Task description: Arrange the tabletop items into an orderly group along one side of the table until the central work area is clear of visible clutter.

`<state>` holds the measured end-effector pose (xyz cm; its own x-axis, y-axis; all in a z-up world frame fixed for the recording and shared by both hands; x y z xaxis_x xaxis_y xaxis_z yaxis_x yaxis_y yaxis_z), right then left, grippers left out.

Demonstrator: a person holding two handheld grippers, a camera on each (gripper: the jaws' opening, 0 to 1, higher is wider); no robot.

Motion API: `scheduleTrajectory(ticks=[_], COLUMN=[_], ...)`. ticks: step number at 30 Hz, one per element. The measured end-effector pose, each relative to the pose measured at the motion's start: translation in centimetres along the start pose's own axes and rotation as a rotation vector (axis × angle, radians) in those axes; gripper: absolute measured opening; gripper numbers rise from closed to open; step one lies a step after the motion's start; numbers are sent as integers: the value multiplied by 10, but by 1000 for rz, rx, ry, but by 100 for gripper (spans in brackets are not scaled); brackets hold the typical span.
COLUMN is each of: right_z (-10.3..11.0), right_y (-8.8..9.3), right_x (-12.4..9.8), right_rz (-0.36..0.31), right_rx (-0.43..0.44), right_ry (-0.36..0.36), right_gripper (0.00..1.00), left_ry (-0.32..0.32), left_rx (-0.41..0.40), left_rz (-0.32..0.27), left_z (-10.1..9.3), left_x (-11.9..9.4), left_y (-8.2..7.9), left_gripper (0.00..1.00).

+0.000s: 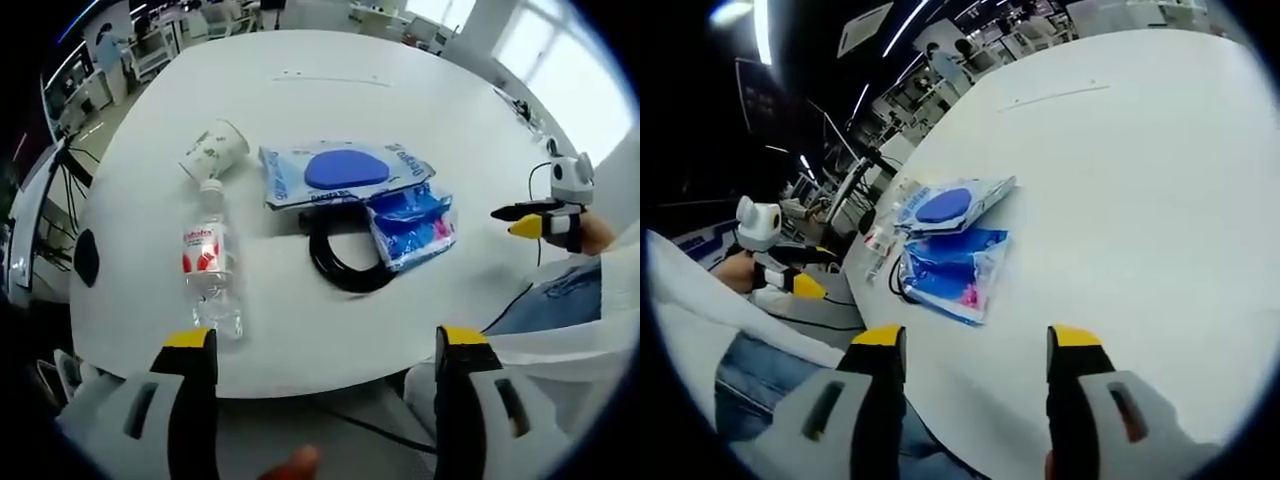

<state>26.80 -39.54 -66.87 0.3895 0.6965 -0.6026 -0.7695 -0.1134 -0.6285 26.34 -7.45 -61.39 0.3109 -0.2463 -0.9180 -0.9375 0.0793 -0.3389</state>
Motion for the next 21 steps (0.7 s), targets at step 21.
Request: scheduleTrajectory(ticks=[21], right_z=[-2], right_y=[-11], right_x=[4], right_rz=[-26], right_rx=[-50], right_ry=[54], right_gripper=[50], left_ry=[125], left_rx=[-100], left_rz=[-188], left_z=[-16], left_x=[33], left_y=[-15], left_gripper=[78])
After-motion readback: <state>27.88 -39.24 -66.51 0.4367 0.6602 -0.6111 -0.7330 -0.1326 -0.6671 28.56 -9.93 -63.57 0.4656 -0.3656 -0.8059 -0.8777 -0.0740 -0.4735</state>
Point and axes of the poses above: the point that each gripper's makers call its tool centre point, and the gripper's own axes: x roughly forward along the fingers, z roughly to its left, y roughly out of its underside, the point moved 6 cm from there along -x, roughly backward along the fingers, and after that the axes turned 12 degrees about -x, right-handed, at the moved point
